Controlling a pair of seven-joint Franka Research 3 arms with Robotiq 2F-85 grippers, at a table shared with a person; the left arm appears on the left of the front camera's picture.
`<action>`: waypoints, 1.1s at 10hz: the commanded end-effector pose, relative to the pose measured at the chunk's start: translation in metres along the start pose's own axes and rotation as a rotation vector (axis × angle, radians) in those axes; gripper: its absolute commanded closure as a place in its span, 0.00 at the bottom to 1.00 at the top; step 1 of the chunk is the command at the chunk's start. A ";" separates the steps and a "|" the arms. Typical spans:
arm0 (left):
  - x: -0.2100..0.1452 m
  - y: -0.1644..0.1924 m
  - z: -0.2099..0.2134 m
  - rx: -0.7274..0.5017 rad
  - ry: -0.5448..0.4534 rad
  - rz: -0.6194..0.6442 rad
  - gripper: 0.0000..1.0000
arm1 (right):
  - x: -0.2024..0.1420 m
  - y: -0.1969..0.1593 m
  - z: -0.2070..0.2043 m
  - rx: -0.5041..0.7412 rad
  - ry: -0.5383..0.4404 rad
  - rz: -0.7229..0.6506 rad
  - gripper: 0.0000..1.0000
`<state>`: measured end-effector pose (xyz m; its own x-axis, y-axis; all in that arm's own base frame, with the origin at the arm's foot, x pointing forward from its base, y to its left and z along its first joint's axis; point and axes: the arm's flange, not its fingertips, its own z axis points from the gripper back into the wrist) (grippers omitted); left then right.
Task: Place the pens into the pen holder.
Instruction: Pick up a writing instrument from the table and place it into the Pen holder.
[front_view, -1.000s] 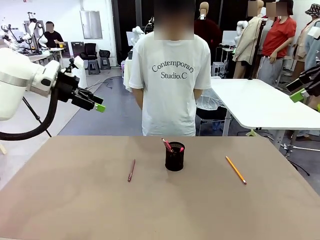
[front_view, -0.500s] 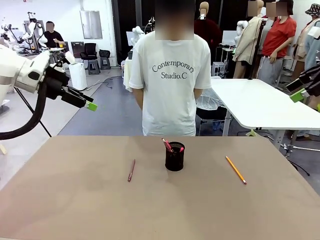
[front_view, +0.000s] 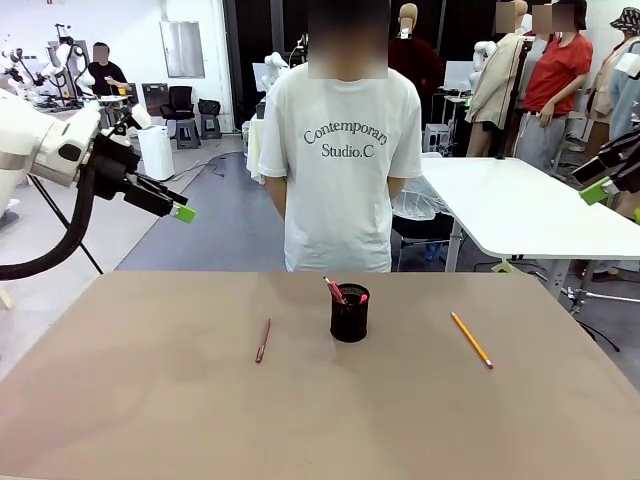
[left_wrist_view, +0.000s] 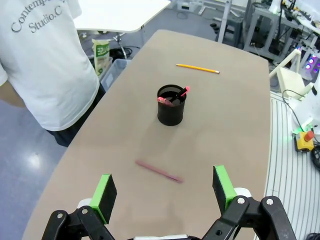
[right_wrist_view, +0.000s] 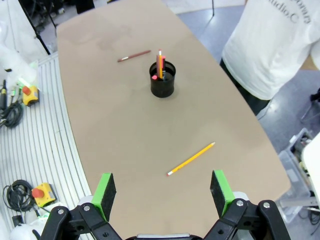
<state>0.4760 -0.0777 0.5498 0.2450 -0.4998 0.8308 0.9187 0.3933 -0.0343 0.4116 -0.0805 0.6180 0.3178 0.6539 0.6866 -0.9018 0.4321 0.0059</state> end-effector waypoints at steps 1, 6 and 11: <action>0.000 -0.001 0.002 0.005 0.000 0.000 0.00 | 0.016 0.018 -0.054 -0.015 0.063 -0.111 0.00; 0.000 -0.001 0.002 0.005 0.000 0.000 0.00 | 0.021 0.034 -0.159 -0.162 0.374 -0.366 0.00; 0.000 -0.001 0.002 0.005 0.000 0.000 0.00 | -0.005 -0.003 -0.258 -0.282 0.667 -0.443 0.00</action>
<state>0.4761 -0.0784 0.5504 0.2432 -0.4999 0.8312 0.9187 0.3936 -0.0320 0.4730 0.0648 0.4275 0.7676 0.6239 0.1467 -0.6193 0.7810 -0.0812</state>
